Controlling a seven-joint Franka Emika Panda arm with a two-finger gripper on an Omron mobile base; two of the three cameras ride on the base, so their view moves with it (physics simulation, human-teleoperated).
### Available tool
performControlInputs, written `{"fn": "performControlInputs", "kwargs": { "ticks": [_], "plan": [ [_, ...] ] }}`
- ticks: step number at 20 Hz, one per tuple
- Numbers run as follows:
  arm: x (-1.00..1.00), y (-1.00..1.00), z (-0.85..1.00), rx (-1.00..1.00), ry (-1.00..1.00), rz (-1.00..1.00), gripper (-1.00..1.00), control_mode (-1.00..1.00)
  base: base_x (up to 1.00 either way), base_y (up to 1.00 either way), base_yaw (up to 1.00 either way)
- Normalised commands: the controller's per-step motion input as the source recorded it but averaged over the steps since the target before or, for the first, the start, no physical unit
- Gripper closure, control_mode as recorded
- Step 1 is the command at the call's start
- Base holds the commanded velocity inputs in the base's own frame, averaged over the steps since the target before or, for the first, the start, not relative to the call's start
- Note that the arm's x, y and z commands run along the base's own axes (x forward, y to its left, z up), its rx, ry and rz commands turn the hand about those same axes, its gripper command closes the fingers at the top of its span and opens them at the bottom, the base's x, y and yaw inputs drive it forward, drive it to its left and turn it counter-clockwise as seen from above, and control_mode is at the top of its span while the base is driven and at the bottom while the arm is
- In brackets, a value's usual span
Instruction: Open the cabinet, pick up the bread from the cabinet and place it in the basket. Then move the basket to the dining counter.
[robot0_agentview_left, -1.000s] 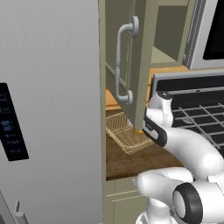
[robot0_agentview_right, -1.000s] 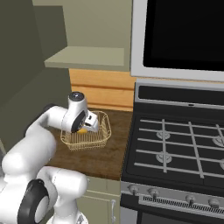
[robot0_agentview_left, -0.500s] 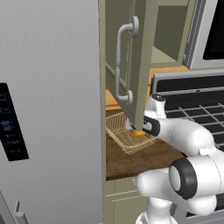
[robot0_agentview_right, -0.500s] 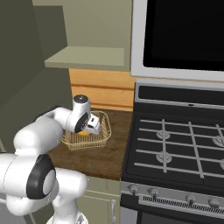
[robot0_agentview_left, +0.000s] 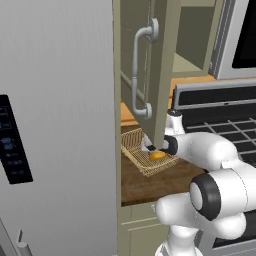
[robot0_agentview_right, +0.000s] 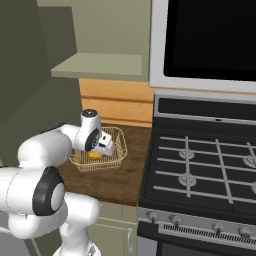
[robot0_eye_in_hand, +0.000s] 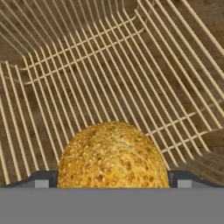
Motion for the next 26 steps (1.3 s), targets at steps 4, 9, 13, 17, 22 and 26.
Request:
{"fn": "performControlInputs", "kwargs": {
  "ticks": [4, 9, 13, 17, 22, 26],
  "plan": [
    [0.04, 0.0, -0.22, -0.04, 0.06, 0.0, 1.0, -1.0, 0.0, 0.0, 0.0],
    [0.1, 0.0, -0.18, -0.01, 0.04, 0.0, 1.0, -1.0, 0.0, 0.0, 0.0],
    [0.18, 0.04, -0.22, -0.01, 0.02, 0.02, 1.0, -1.0, 0.0, 0.0, 0.0],
    [0.25, 0.05, -0.19, -0.01, 0.01, 0.02, 1.0, -1.0, 0.0, 0.0, 0.0],
    [0.3, 0.04, -0.28, -0.02, 0.04, 0.03, 1.0, -1.0, 0.0, 0.0, 0.0],
    [0.15, 0.17, -0.57, -0.02, 0.04, 0.03, -1.0, -1.0, 0.0, 0.0, 0.0]
  ]
}}
